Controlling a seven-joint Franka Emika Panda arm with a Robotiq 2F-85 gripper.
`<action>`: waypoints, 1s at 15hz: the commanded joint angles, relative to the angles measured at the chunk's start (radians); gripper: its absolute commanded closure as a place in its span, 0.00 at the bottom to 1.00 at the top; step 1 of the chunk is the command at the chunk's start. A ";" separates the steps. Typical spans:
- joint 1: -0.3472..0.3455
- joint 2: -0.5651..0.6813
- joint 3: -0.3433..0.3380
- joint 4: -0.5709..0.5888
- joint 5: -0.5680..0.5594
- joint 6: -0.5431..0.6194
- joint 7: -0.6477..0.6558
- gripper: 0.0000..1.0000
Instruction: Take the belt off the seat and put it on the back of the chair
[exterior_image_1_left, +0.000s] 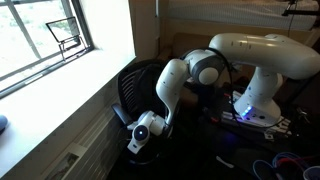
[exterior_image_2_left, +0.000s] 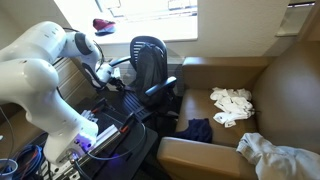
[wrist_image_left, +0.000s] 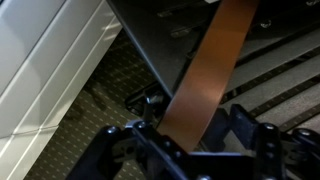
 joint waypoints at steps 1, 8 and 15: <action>0.005 0.013 0.005 0.026 -0.014 -0.018 -0.003 0.54; 0.004 0.009 0.009 0.027 -0.014 -0.048 -0.001 0.88; 0.078 -0.182 -0.039 -0.122 -0.260 0.109 0.064 0.99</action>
